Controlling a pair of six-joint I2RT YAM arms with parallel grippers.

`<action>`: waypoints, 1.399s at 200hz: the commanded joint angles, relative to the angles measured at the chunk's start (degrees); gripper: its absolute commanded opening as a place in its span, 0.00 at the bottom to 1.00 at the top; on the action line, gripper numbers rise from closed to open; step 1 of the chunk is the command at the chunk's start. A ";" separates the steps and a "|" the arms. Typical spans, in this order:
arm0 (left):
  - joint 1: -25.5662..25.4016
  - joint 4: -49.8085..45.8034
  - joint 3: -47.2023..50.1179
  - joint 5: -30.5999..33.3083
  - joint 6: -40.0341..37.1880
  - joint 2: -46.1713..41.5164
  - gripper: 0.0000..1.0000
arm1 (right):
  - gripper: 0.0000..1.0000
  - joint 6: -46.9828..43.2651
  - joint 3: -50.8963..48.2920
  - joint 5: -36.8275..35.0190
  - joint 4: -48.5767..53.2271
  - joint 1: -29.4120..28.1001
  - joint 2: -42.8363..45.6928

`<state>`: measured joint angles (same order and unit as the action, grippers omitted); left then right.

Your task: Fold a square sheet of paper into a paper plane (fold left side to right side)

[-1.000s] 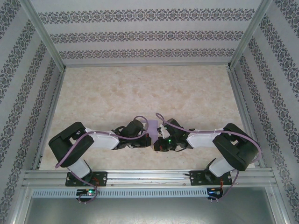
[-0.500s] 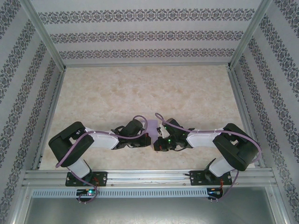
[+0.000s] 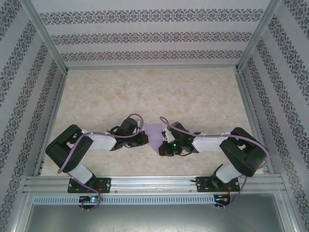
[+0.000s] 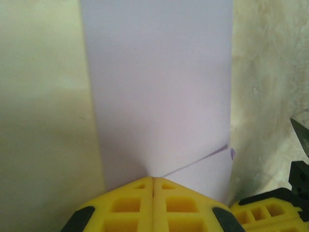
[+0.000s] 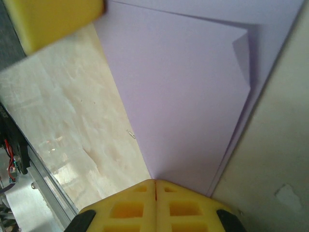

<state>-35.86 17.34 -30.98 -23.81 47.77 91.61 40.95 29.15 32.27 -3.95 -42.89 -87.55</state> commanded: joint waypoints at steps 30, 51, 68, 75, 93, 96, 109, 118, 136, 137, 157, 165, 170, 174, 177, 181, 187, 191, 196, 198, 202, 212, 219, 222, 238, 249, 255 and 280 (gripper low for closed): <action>5.35 -6.35 -0.42 4.52 -5.93 -3.84 0.00 | 0.00 -1.13 -2.84 -4.94 10.83 -0.35 -2.20; 5.50 -10.09 -1.98 4.91 -7.74 -7.76 0.00 | 0.00 -1.05 -3.01 -4.77 10.37 -0.11 -1.76; 4.96 -11.14 -2.28 3.35 -8.83 -10.55 0.00 | 0.00 -0.87 -3.14 -4.85 9.85 0.17 -1.15; 4.16 -11.22 -2.34 2.59 -9.17 -11.44 0.00 | 0.00 -0.87 -3.13 -4.84 9.79 0.25 -0.92; 0.99 -10.30 -2.64 1.32 -9.26 -12.51 0.00 | 0.00 -0.96 -3.03 -4.94 9.79 0.51 -0.71; 0.44 -9.88 -2.63 1.09 -9.12 -12.45 0.00 | 0.00 -0.96 -2.90 -4.94 9.77 0.52 -0.65; -1.65 -7.59 -2.59 -0.27 -8.09 -11.77 0.00 | 0.00 -0.96 -2.88 -4.93 9.81 0.65 -0.75; -2.93 -6.26 -2.76 -0.85 -7.47 -10.81 0.00 | 0.00 -1.04 -2.92 -5.02 9.80 0.67 -0.89; -5.40 -4.00 -3.91 -1.41 -6.71 -7.78 0.00 | 0.00 -1.13 -3.00 -4.97 9.76 0.77 -1.12; -5.52 -3.90 -4.00 -1.50 -6.72 -7.55 0.00 | 0.00 -1.13 -2.98 -4.95 9.75 0.74 -1.13; -7.00 -2.53 -5.86 -2.13 -6.63 -3.30 0.00 | 0.00 -1.13 -3.04 -5.03 9.58 0.75 -1.31; -7.36 -1.94 -6.50 -2.20 -6.34 -1.55 0.00 | 0.00 -1.13 -3.12 -5.03 9.50 0.78 -1.30; -7.46 -1.59 -6.83 -2.19 -6.14 -0.62 0.00 | 0.00 -1.05 -3.12 -4.96 9.41 0.76 -1.27; -7.52 -1.26 -7.04 -2.23 -6.06 0.05 0.00 | 0.00 -1.05 -3.17 -4.94 9.32 0.79 -1.22; -7.56 -1.04 -7.19 -2.28 -5.98 0.46 0.00 | 0.00 -1.05 -3.17 -4.94 9.35 0.79 -1.17; -7.64 -0.80 -7.31 -2.21 -5.97 1.03 0.00 | 0.00 -1.05 -3.15 -4.92 9.33 0.75 -1.10; -7.65 -0.85 -7.50 -1.97 -5.88 1.79 0.00 | 0.00 -1.05 -3.26 -4.85 9.26 0.78 -1.05; -7.65 -1.03 -7.63 -1.75 -5.76 2.25 0.00 | 0.00 -1.05 -3.18 -4.81 9.29 0.79 -0.96; -7.74 -1.23 -7.69 -1.45 -5.76 2.77 0.00 | 0.00 -1.05 -3.09 -4.70 9.27 0.77 -0.88; -7.74 -1.36 -7.69 -1.31 -5.80 2.95 0.00 | 0.00 -1.07 -3.08 -4.68 9.25 0.83 -0.87; -7.74 -1.70 -7.69 -0.97 -5.76 3.24 0.00 | 0.00 -1.05 -2.97 -4.52 9.25 0.78 -0.82; -7.74 -2.47 -7.48 -0.12 -5.68 3.88 0.00 | 0.00 -1.05 -2.73 -4.26 9.29 0.79 -0.66; -7.74 -2.49 -7.06 0.06 -5.59 4.17 0.00 | 0.00 -1.02 -2.43 -3.96 9.24 0.79 -0.54; -7.74 -2.37 -6.88 0.12 -5.45 4.26 0.00 | 0.00 -0.97 -2.35 -3.83 9.25 0.75 -0.52; -7.74 -1.39 -5.20 0.51 -4.67 4.45 0.00 | 0.00 -0.87 -1.62 -3.19 9.13 0.79 -0.10; -7.74 -0.87 -4.05 1.08 -4.27 4.45 0.00 | 0.00 -0.72 -1.15 -2.67 9.06 0.76 0.32; -7.74 -0.60 -3.52 1.33 -4.03 4.52 0.00 | 0.00 -0.65 -0.86 -2.36 8.91 0.79 0.62; -7.74 0.21 -1.95 2.07 -3.49 4.80 0.00 | 0.00 0.13 0.62 -0.63 8.61 0.77 2.60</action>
<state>-43.11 17.19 -35.42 -24.38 42.98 95.70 40.75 29.32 32.38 -1.69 -42.48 -86.26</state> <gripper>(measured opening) 0.043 0.043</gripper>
